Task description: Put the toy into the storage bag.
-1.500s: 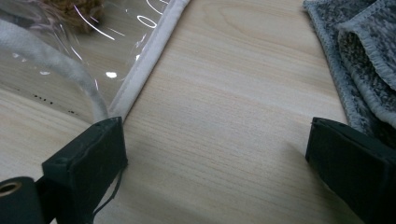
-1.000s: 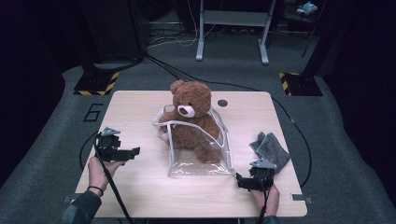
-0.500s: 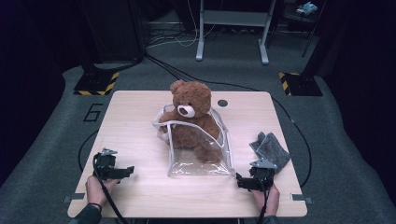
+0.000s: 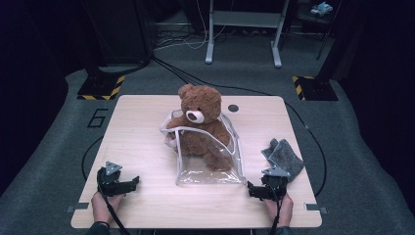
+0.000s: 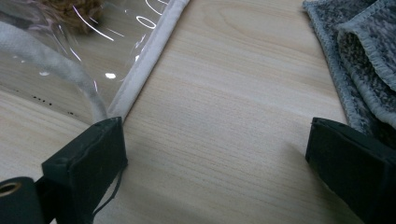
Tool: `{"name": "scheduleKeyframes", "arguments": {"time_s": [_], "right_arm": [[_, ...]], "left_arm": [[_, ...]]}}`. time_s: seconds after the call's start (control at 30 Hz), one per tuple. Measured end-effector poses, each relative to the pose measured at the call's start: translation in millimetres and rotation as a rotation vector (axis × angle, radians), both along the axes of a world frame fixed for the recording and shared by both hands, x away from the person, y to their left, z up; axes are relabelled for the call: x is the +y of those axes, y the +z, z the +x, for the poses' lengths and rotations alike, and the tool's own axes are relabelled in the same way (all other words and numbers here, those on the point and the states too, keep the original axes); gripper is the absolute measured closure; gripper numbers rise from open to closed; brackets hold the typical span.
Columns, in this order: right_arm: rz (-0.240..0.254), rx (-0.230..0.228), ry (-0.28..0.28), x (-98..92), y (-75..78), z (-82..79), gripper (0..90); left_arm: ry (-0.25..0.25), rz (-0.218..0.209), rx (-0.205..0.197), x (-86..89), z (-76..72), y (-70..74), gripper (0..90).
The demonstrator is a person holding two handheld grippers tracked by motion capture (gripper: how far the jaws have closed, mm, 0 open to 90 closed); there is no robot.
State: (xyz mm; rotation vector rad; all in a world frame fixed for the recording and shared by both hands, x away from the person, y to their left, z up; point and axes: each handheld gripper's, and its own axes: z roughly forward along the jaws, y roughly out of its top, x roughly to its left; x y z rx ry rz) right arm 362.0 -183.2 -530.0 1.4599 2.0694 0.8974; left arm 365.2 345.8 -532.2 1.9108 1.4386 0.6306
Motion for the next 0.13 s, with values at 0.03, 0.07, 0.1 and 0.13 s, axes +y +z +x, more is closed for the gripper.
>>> {"name": "scheduleKeyframes", "arguments": {"time_s": [0.03,0.07,0.1,0.13], "right_arm": [[0.0,0.0,-0.001,0.0,0.0,0.1,4.1],[0.0,0.001,-0.002,0.1,-0.1,0.3,3.9],[0.0,0.001,-0.002,0.1,-0.1,0.3,3.8],[0.0,0.001,-0.003,0.2,-0.1,0.4,3.7]], "left_arm": [[0.0,0.0,0.0,0.0,0.0,0.0,8.8],[0.0,-0.001,0.0,0.0,0.0,0.0,8.9],[0.0,0.0,0.0,0.0,0.0,0.0,8.9],[0.0,0.0,0.0,0.0,0.0,0.0,8.8]]}}
